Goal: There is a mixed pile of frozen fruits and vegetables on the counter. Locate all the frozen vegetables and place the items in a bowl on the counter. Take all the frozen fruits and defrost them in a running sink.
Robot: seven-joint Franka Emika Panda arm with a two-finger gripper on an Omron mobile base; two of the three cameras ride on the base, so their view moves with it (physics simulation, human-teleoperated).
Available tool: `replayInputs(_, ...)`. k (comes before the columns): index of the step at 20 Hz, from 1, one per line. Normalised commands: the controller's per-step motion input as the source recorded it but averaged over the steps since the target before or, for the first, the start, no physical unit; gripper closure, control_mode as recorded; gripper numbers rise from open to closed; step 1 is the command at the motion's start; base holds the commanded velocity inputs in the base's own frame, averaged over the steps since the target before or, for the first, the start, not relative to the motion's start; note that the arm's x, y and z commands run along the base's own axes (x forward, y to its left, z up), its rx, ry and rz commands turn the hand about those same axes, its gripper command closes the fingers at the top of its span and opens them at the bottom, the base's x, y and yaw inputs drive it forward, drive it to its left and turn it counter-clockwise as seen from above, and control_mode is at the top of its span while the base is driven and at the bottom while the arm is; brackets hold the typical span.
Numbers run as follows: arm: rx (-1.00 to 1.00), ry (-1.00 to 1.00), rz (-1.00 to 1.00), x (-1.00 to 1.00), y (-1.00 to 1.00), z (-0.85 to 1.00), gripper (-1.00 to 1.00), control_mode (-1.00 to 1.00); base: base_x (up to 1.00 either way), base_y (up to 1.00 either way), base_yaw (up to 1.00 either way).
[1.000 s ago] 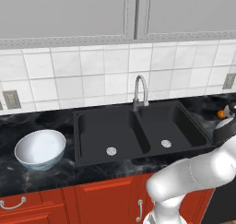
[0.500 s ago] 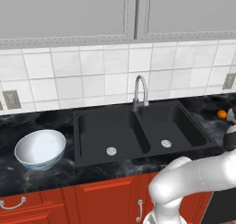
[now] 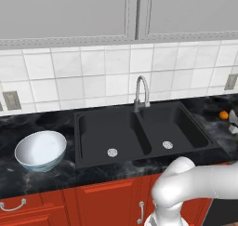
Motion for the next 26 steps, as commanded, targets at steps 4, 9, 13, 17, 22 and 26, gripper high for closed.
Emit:
replayInputs(4,0.0,0.05,0.0,0.01,0.0,-0.16,-1.0,-1.0,0.0,0.0,0.0)
replayInputs(9,0.0,0.04,0.0,0.0,0.0,-0.23,-1.0,-1.0,0.0,0.0,0.0)
replayInputs(13,0.0,0.02,0.0,0.0,0.0,-0.25,-1.0,-1.0,0.0,0.0,0.0)
replayInputs(17,0.0,0.02,0.0,0.0,0.0,-0.25,-1.0,-1.0,0.0,0.0,0.0)
replayInputs(22,0.0,0.01,0.0,0.03,-0.01,-0.19,-1.0,-1.0,0.0,0.0,0.0)
replayInputs(26,0.01,0.02,0.0,0.01,-0.01,-0.07,-1.0,-1.0,0.0,0.0,0.0)
